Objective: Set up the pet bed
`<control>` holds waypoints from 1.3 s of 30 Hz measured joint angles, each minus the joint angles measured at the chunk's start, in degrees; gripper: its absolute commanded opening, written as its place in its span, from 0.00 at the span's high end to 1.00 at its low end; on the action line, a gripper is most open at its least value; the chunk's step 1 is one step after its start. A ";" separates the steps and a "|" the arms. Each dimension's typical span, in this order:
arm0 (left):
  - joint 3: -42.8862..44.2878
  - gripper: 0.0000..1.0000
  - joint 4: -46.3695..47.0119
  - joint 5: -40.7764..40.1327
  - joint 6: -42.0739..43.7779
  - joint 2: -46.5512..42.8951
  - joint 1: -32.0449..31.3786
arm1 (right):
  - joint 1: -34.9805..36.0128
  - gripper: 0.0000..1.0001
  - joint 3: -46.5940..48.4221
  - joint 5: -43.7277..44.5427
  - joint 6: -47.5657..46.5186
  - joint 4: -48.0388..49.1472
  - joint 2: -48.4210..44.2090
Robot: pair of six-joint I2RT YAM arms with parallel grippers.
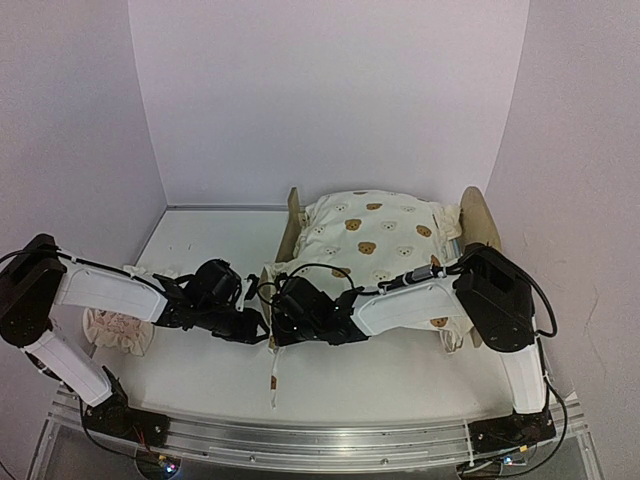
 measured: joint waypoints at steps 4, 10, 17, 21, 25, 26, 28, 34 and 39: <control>-0.04 0.59 1.70 0.49 0.00 0.91 0.06 | 0.00 1.00 -0.02 -0.04 0.00 -0.01 0.00; -0.04 0.61 4.24 1.11 -0.02 2.52 0.12 | 0.00 1.00 -0.33 -0.06 0.02 0.04 0.00; -0.74 0.65 7.46 2.89 -0.07 2.65 0.12 | 0.00 1.00 -1.44 -0.13 0.34 0.15 0.00; -1.13 0.59 9.14 3.84 -0.14 2.94 0.12 | 0.00 1.00 -2.04 -0.27 0.64 0.44 -0.04; -1.81 0.47 10.87 5.01 -0.30 3.11 0.17 | 0.00 1.00 -2.58 -0.23 0.72 0.59 -0.30; -2.07 0.46 11.25 5.27 -0.32 3.07 0.17 | 0.00 1.00 -2.68 -0.23 0.74 0.61 -0.42; -2.60 0.45 11.61 5.69 -0.21 2.71 0.12 | 0.00 1.00 -2.87 -0.21 0.73 0.62 -0.65; -3.23 0.53 11.92 6.67 -0.13 1.49 0.10 | 0.00 1.00 -3.71 -0.21 0.72 0.70 -1.14; -3.23 0.61 14.10 7.85 -0.30 2.86 0.10 | 0.00 1.00 -4.57 -0.23 0.72 0.52 -2.23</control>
